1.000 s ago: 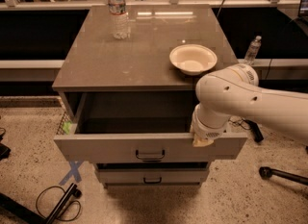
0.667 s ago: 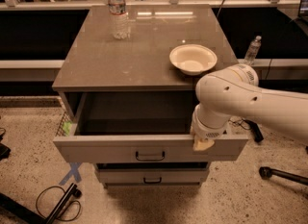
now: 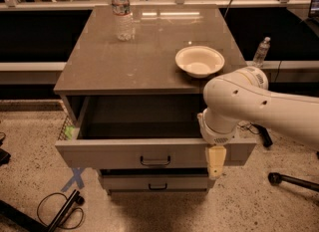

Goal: Open top drawer

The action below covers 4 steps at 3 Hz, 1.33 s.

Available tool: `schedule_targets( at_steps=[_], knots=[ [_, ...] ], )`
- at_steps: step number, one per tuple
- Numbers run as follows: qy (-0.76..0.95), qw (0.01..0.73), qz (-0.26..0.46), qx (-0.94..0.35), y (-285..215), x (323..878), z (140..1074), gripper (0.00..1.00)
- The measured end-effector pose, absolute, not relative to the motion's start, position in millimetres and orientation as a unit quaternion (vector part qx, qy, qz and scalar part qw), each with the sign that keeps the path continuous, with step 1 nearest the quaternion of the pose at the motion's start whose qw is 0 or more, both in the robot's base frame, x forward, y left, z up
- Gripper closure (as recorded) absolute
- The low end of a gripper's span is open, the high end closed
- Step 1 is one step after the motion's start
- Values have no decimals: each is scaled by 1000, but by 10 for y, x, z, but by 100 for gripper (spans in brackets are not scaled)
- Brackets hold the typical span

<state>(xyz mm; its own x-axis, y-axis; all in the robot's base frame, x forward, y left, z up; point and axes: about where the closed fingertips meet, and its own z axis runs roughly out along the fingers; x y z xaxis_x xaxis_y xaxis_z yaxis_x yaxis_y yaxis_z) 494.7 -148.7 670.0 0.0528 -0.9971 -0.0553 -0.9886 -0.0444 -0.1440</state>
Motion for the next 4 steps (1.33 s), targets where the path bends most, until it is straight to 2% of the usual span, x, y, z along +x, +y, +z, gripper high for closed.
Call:
schedule_targets(
  at_steps=[1, 2, 4],
  knots=[
    [688, 71, -30, -722, -1487, 4947, 6700, 0],
    [696, 70, -28, -714, -1489, 4697, 6692, 18],
    [749, 50, -14, -661, -1421, 3701, 6812, 64]
  ],
)
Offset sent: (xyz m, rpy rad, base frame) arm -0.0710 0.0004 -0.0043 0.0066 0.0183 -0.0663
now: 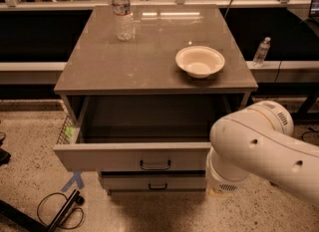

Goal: Open top drawer

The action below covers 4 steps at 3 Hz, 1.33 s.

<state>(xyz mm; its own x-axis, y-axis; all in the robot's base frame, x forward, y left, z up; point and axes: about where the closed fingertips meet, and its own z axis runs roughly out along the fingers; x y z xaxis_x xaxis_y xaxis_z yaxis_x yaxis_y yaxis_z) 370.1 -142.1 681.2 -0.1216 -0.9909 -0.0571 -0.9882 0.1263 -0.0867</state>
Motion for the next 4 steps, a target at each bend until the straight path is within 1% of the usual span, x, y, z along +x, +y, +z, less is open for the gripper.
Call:
schedule_targets(
  at_steps=[1, 2, 3, 4],
  knots=[
    [763, 45, -5, -645, -1399, 3437, 6839, 85],
    [758, 46, -7, -650, -1388, 3485, 6844, 67],
    [738, 47, -29, -672, -1338, 3784, 6923, 79],
    [714, 52, -49, -697, -1272, 4173, 7047, 99]
  ],
)
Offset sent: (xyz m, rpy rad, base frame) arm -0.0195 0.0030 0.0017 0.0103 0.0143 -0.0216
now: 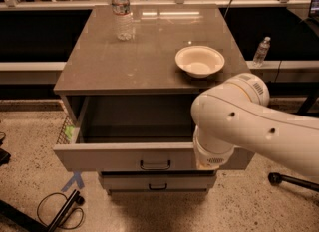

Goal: Open top drawer

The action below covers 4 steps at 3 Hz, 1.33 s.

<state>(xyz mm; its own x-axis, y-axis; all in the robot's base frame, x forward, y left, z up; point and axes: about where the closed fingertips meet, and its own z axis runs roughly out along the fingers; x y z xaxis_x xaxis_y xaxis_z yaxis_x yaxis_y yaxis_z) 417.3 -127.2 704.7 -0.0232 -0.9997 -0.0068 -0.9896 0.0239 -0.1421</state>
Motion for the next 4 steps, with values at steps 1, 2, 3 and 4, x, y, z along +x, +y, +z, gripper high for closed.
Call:
schedule_targets(
  at_steps=[1, 2, 3, 4],
  knots=[
    [699, 61, -58, -710, -1233, 4465, 7175, 87],
    [692, 64, -55, -717, -1249, 4664, 7191, 63],
    [692, 64, -55, -717, -1252, 4682, 7192, 40],
    [691, 64, -55, -717, -1255, 4678, 7194, 17]
  ],
)
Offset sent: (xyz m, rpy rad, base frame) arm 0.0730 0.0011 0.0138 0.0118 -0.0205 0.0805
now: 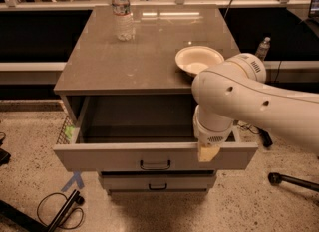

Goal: Open top drawer

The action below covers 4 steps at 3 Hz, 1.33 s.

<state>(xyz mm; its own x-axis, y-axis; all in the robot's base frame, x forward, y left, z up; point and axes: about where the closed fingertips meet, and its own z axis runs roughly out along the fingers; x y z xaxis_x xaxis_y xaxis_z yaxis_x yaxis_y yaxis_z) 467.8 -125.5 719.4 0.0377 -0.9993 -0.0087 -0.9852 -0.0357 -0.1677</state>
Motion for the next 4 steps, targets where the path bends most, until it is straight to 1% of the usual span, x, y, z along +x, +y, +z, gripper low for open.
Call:
schedule_targets(
  at_steps=[1, 3, 4],
  knots=[
    [691, 63, -56, -718, -1259, 4672, 7196, 0],
    [689, 56, -50, -721, -1250, 4638, 7099, 0],
    [683, 41, -30, -728, -1216, 4557, 6878, 26]
  ],
)
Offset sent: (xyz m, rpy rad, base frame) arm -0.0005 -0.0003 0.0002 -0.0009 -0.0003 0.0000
